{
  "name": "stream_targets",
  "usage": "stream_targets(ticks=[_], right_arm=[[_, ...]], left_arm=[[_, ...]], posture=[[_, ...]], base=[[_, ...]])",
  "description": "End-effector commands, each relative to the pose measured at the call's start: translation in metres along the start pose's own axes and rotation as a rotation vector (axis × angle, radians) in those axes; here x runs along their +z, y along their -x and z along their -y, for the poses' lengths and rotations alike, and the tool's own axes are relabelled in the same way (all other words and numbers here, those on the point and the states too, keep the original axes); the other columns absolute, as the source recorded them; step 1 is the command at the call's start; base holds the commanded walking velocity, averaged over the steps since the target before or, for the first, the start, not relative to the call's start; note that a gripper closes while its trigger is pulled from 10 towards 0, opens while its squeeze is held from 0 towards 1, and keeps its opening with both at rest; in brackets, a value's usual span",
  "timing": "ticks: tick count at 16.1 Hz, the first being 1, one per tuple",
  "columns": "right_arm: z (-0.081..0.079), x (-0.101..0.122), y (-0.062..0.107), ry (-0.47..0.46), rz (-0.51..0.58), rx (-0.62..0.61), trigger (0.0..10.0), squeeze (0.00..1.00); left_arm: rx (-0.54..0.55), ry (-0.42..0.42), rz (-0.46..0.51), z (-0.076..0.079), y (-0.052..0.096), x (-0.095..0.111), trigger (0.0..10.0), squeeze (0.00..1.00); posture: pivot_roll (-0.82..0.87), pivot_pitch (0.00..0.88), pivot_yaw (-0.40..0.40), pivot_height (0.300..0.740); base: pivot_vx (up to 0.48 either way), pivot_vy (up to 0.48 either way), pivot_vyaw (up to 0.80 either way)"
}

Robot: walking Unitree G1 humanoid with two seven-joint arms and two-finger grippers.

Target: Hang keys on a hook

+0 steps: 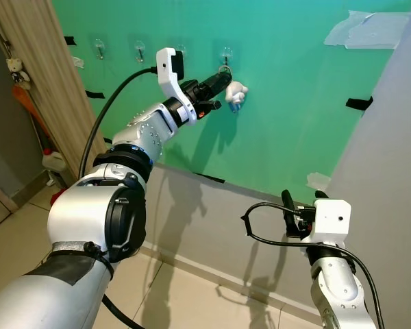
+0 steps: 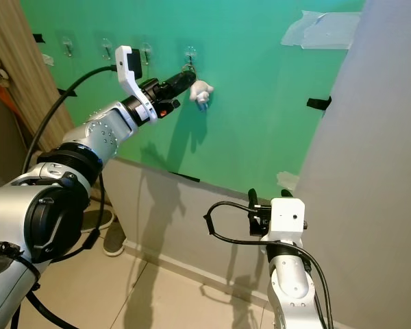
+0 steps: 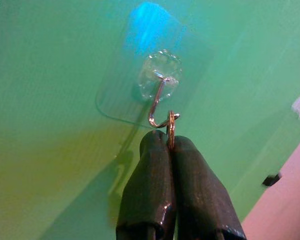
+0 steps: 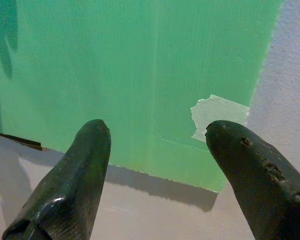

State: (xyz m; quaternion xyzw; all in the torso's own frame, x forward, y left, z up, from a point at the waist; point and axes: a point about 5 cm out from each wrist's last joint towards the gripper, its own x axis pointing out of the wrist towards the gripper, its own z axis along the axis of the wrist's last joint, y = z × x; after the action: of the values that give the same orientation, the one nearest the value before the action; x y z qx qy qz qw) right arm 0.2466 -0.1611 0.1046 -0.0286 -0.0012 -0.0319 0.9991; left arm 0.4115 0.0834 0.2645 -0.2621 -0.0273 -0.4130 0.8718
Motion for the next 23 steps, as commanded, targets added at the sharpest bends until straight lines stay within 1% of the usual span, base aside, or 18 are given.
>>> stream_targets(ticks=[1,2,4,5,6,7,8,9,10,11,14,15,18,19,20,21,22,23], right_arm=[[-0.002,0.004,0.001,-0.005,0.010,0.011,10.0,0.00],[-0.002,0.004,0.001,-0.005,0.009,0.011,10.0,0.00],[-0.002,0.003,0.001,-0.008,0.004,0.009,10.0,0.00],[-0.002,0.003,0.001,-0.010,0.002,0.010,10.0,0.00],[-0.002,0.003,0.001,-0.010,0.000,0.011,10.0,0.00],[-0.002,0.003,0.001,-0.010,-0.001,0.013,10.0,0.00],[-0.002,0.003,0.000,-0.009,-0.001,0.016,10.0,0.00],[-0.002,0.003,0.000,-0.007,-0.002,0.018,10.0,0.00],[-0.002,0.002,0.001,-0.007,-0.003,0.020,10.0,0.00],[-0.002,0.002,0.000,-0.007,-0.005,0.023,10.0,0.00],[-0.004,0.002,-0.001,-0.007,-0.008,0.031,10.0,0.00],[-0.004,0.002,-0.001,-0.007,-0.009,0.032,10.0,0.00],[-0.003,0.001,0.000,-0.005,-0.013,0.031,10.0,0.00],[-0.003,0.000,0.000,-0.004,-0.014,0.030,10.0,0.00],[-0.002,0.000,0.000,-0.002,-0.014,0.030,10.0,0.00],[-0.002,-0.001,0.000,-0.002,-0.014,0.030,10.0,0.00],[0.000,-0.003,0.000,0.000,-0.021,0.030,10.0,0.00],[-0.001,-0.004,0.000,0.002,-0.026,0.034,10.0,0.00]], left_arm=[[0.008,0.057,0.001,-0.001,0.001,-0.003,10.0,0.00],[0.013,0.079,0.010,-0.002,0.002,-0.004,10.0,0.00],[0.043,0.173,0.050,-0.006,0.005,-0.004,10.0,0.00],[0.070,0.201,0.065,-0.010,0.008,-0.005,10.0,0.00],[0.121,0.160,0.058,-0.015,0.011,-0.008,10.0,0.00],[0.176,0.062,0.028,-0.019,0.013,-0.013,10.0,0.00],[0.196,-0.021,0.006,-0.020,0.013,-0.013,10.0,0.67],[0.216,-0.098,-0.002,-0.019,0.012,-0.010,10.0,1.00],[0.217,-0.130,0.006,-0.018,0.011,-0.006,10.0,1.00],[0.199,-0.123,0.027,-0.016,0.009,0.000,10.0,1.00],[0.201,-0.151,0.014,-0.016,0.009,-0.002,10.0,1.00],[0.220,-0.206,-0.007,-0.017,0.009,-0.003,10.0,1.00],[0.194,-0.304,-0.026,-0.012,0.006,-0.002,10.0,1.00],[0.170,-0.400,-0.045,-0.010,0.006,-0.004,10.0,1.00],[0.149,-0.469,-0.067,-0.010,0.008,-0.007,10.0,1.00],[0.135,-0.505,-0.086,-0.011,0.011,-0.011,10.0,1.00],[0.140,-0.568,-0.125,-0.020,0.025,-0.019,10.0,1.00],[0.157,-0.572,-0.134,-0.026,0.035,-0.025,10.0,1.00]], posture=[[-0.24,0.000,0.087,0.740],[-0.24,0.000,0.087,0.740],[-0.24,0.000,0.088,0.740],[-0.24,0.000,0.086,0.740],[-0.24,0.000,0.085,0.740],[-0.24,0.000,0.081,0.740],[-0.24,0.000,0.080,0.740],[-0.24,0.000,0.078,0.740],[-0.24,0.000,0.077,0.740],[-0.23,0.000,0.075,0.740],[-0.23,0.000,0.074,0.740],[-0.23,0.000,0.074,0.740],[-0.22,0.000,0.074,0.740],[-0.22,0.000,0.076,0.740],[-0.22,0.000,0.074,0.740],[-0.21,0.000,0.072,0.740],[-0.20,0.000,0.065,0.740],[-0.19,0.000,0.064,0.740]], base=[[0.000,0.000,0.00],[0.000,0.000,0.00],[0.000,0.000,0.00],[0.000,0.000,0.00],[0.000,0.000,0.00],[0.000,0.000,0.00],[0.000,0.000,0.00],[0.000,0.000,0.00],[0.000,0.000,0.00],[0.000,0.000,0.00],[0.000,0.000,0.00],[0.000,0.000,0.00],[0.000,0.000,0.00],[0.000,0.000,0.00],[0.000,0.000,0.00],[0.000,0.000,0.00],[0.000,0.000,0.00],[0.000,0.000,0.00]])
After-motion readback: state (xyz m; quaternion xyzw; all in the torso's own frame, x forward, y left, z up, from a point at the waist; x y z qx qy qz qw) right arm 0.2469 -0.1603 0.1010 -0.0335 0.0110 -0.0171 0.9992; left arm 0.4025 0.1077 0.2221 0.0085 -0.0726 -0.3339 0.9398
